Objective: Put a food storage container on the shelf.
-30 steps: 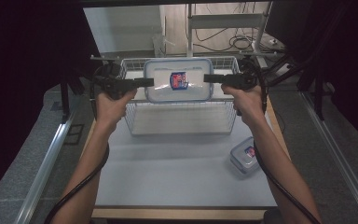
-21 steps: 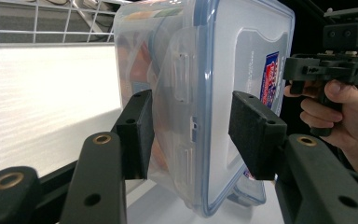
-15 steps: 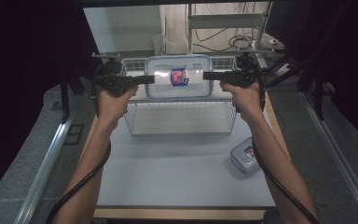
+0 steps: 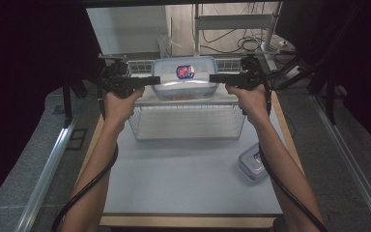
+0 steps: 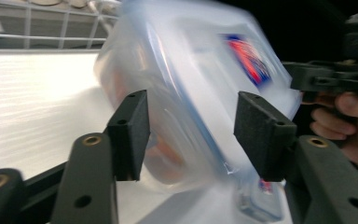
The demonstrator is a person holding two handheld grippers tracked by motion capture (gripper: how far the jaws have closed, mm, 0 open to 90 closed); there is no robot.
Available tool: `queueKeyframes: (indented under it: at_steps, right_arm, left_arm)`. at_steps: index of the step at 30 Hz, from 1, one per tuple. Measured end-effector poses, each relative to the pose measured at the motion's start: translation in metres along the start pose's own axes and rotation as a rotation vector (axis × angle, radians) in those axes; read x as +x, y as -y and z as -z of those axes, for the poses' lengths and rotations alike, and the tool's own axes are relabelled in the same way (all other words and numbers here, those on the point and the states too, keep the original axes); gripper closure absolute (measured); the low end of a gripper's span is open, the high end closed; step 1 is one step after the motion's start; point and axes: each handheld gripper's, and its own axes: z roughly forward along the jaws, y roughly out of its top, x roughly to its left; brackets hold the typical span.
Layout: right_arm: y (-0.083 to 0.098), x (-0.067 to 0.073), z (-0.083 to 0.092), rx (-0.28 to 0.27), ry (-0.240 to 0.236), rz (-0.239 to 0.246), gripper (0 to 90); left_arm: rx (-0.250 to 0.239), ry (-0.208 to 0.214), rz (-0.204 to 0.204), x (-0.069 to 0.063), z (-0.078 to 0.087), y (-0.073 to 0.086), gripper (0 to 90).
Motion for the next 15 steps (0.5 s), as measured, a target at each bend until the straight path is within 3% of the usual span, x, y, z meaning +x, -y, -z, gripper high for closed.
queueKeyframes:
  at_steps: [3,6,10,13,15]
  right_arm:
    - [0.001,-0.003,-0.001,-0.021,-0.006,-0.015,43.2]
    - [0.001,-0.002,0.001,-0.024,-0.004,-0.001,44.9]
    - [0.002,0.002,0.008,-0.034,0.003,0.038,45.9]
    - [0.005,0.005,0.015,-0.038,-0.010,0.061,49.5]
    - [0.009,0.007,0.018,-0.034,-0.002,0.093,53.9]
  left_arm:
    - [-0.008,-0.008,-0.013,0.000,-0.001,0.000,42.6]
    - [-0.015,-0.032,-0.064,-0.005,0.001,0.001,41.4]
    - [-0.061,-0.025,-0.127,-0.015,0.013,0.005,42.3]
    - [-0.066,-0.053,-0.205,-0.023,0.021,0.013,50.1]
    - [-0.065,-0.061,-0.233,-0.025,0.023,0.020,57.4]
